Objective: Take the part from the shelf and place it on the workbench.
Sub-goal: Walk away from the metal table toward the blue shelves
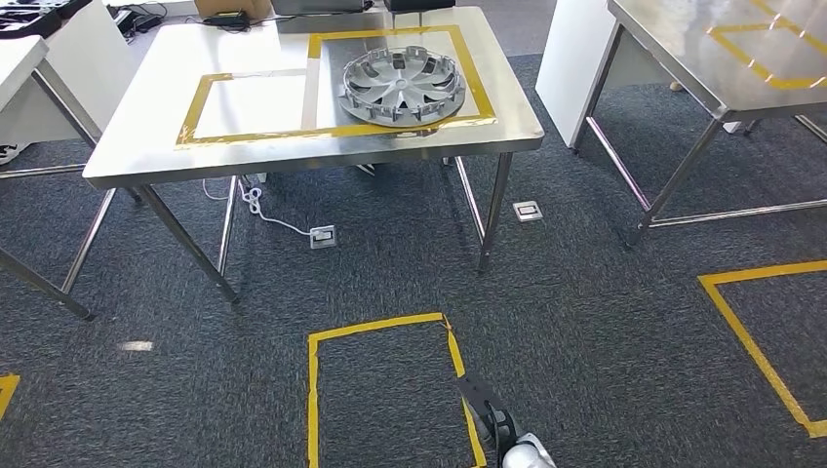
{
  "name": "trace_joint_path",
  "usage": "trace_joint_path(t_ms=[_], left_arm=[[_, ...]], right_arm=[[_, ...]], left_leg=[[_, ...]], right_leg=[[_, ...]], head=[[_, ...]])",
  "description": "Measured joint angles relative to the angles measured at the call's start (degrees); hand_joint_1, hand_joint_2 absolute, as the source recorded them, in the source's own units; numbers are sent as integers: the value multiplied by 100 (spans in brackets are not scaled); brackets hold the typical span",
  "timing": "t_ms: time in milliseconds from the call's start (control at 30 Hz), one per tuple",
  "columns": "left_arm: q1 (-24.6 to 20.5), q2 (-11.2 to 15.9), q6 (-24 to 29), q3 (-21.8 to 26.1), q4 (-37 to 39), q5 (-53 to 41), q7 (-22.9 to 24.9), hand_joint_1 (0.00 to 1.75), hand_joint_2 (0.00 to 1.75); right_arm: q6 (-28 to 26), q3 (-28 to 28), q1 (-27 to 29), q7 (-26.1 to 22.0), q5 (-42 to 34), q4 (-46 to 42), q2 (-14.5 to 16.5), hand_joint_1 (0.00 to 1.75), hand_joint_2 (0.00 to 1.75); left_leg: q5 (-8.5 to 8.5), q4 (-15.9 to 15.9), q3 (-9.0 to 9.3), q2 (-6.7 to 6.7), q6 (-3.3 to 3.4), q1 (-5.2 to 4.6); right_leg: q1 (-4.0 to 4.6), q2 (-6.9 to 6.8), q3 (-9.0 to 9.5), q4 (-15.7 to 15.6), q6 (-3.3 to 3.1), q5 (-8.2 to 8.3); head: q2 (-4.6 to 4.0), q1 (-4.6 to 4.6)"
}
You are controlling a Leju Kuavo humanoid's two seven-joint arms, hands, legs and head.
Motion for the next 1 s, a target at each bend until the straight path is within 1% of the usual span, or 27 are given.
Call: trace_joint_path(t_ms=[67, 100, 133, 167, 233, 267, 300, 333, 400, 433, 500, 533, 567, 600, 633, 667, 700, 733, 767, 800, 833, 867, 900, 933, 967, 1000], left_arm=[[28, 35, -104, -200, -77, 267, 16, 0, 0], [31, 47, -155, -300, -128, 397, 27, 0, 0], [24, 51, -202, -392, -182, 514, 36, 0, 0], [10, 59, -247, -486, -250, 631, 45, 0, 0], [-38, 76, -332, -662, -397, 843, 60, 0, 0], [-69, 84, -374, -749, -478, 948, 68, 0, 0], [-107, 86, -414, -829, -558, 1043, 74, 0, 0], [-144, 88, -452, -903, -642, 1132, 78, 0, 0], [-192, 89, -494, -989, -751, 1235, 82, 0, 0], [-200, 89, -501, -1003, -770, 1251, 83, 0, 0], [-205, 89, -505, -1012, -782, 1263, 83, 0, 0], [-231, 105, -542, -1088, -867, 1358, 87, 0, 0], [-249, 131, -608, -1224, -959, 1530, 101, 0, 0], [-238, 158, -682, -1376, -1044, 1723, 117, 0, 0], [-205, 187, -765, -1542, -1108, 1935, 137, 0, 0], [-124, 201, -822, -1651, -1077, 2079, 158, 0, 0], [-20, 206, -855, -1710, -1016, 2157, 170, 0, 0], [85, 210, -880, -1762, -939, 2222, 181, 0, 0], [198, 216, -901, -1802, -847, 2273, 188, 0, 0], [307, 220, -914, -1833, -749, 2310, 188, 0, 0], [407, 226, -926, -1860, -641, 2340, 188, 0, 0], [507, 232, -936, -1883, -525, 2367, 187, 0, 0], [602, 237, -941, -1907, -407, 2386, 187, 0, 0], [701, 245, -945, -1931, -288, 2402, 188, 0, 0], [799, 262, -951, -1954, -176, 2417, 190, 0, 0], [877, 278, -961, -1976, -81, 2434, 192, 0, 0]], right_arm=[[49, -88, 147, 82, -180, 36, -44, 0, 0], [69, -134, 229, 126, -266, 69, -73, 0, 0], [89, -176, 319, 162, -343, 110, -101, 0, 0], [111, -217, 411, 199, -421, 162, -132, 0, 0], [157, -299, 593, 270, -563, 288, -186, 0, 0], [174, -339, 682, 304, -634, 369, -213, 0, 0], [187, -378, 778, 339, -698, 453, -241, 0, 0], [203, -412, 873, 368, -758, 537, -264, 0, 0], [228, -451, 994, 405, -829, 637, -295, 0, 0], [234, -458, 1015, 410, -841, 654, -300, 0, 0], [239, -462, 1026, 412, -847, 664, -301, 0, 0], [252, -502, 1109, 435, -909, 721, -323, 0, 0], [285, -575, 1208, 486, -1021, 786, -358, 0, 0], [318, -656, 1303, 538, -1148, 842, -396, 0, 0], [352, -745, 1377, 593, -1287, 881, -440, 0, 0], [376, -802, 1364, 633, -1382, 849, -465, 0, 0], [383, -830, 1319, 654, -1432, 784, -477, 0, 0], [391, -854, 1260, 674, -1475, 702, -486, 0, 0], [402, -874, 1193, 689, -1509, 603, -489, 0, 0], [416, -893, 1120, 697, -1531, 504, -490, 0, 0], [430, -910, 1040, 699, -1548, 400, -490, 0, 0], [443, -923, 954, 703, -1558, 288, -490, 0, 0], [452, -932, 867, 707, -1568, 171, -490, 0, 0], [458, -939, 777, 711, -1580, 48, -490, 0, 0], [462, -945, 689, 715, -1593, -77, -487, 0, 0], [464, -955, 636, 717, -1611, -187, -494, 0, 0]], left_leg=[[51, -39, 24, -6, 45, -4], [108, -102, 46, -2, 60, 9], [167, -175, 60, 7, 76, 31], [218, -242, 62, 18, 83, 57], [277, -278, 9, 33, 85, 80], [300, -273, -33, 37, 70, 87], [330, -264, -81, 40, 49, 100], [362, -252, -133, 42, 23, 119], [406, -234, -202, 42, -15, 151], [414, -229, -217, 42, -24, 157], [418, -226, -225, 41, -28, 163], [454, -204, -263, 25, -85, 181], [512, -207, -292, 10, -170, 195], [588, -230, -321, 2, -264, 214], [617, -228, -353, -4, -352, 235], [490, -168, -386, 13, -375, 235], [226, 29, -459, 28, -366, 233], [-140, 361, -558, 38, -345, 217], [-526, 798, -668, 45, -320, 183], [-794, 1228, -740, 45, -297, 145], [-921, 1547, -745, 45, -262, 102], [-924, 1692, -651, 45, -207, 54], [-833, 1604, -447, 45, -135, 6], [-739, 1318, -138, 47, -46, -46], [-721, 890, 279, 57, 50, -105], [-753, 474, 653, 83, 118, -153]], right_leg=[[5, -3, 22, -27, 42, 24], [9, 1, 27, -18, 63, 0], [12, 6, 3, 63, 85, -114], [13, 11, -55, 248, 111, -303], [-25, 15, -270, 904, 167, -822], [-44, 15, -349, 1211, 197, -1005], [-65, 15, -352, 1372, 226, -1086], [-86, 15, -261, 1343, 254, -1057], [-113, 14, -46, 1101, 290, -915], [-118, 14, 11, 1020, 296, -873], [-121, 14, 46, 968, 300, -847], [-118, 37, 229, 706, 292, -762], [-109, 53, 387, 455, 230, -690], [-106, 63, 522, 212, 149, -605], [-104, 62, 620, -7, 49, -505], [-103, 38, 539, -2, -50, -453], [-104, 21, 462, -8, -101, -373], [-91, 9, 380, -8, -138, -299], [-67, -1, 292, -7, -161, -231], [-35, -17, 202, -3, -177, -165], [2, -40, 111, 0, -188, -101], [42, -66, 16, 3, -197, -41], [81, -85, -70, 6, -202, 13], [113, -96, -136, 8, -205, 62], [139, -99, -189, 12, -202, 104], [160, -86, -223, 17, -189, 142]], head=[[0, -6], [0, -7], [0, 0], [0, 12], [0, 35], [0, 40], [0, 40], [0, 40], [0, 41], [0, 42], [0, 43], [1, 56], [1, 58], [2, 60], [2, 39], [2, 4], [2, -33], [2, -74], [2, -98], [2, -122], [2, -133], [2, -139], [2, -142], [2, -141], [2, -139], [2, -141]])
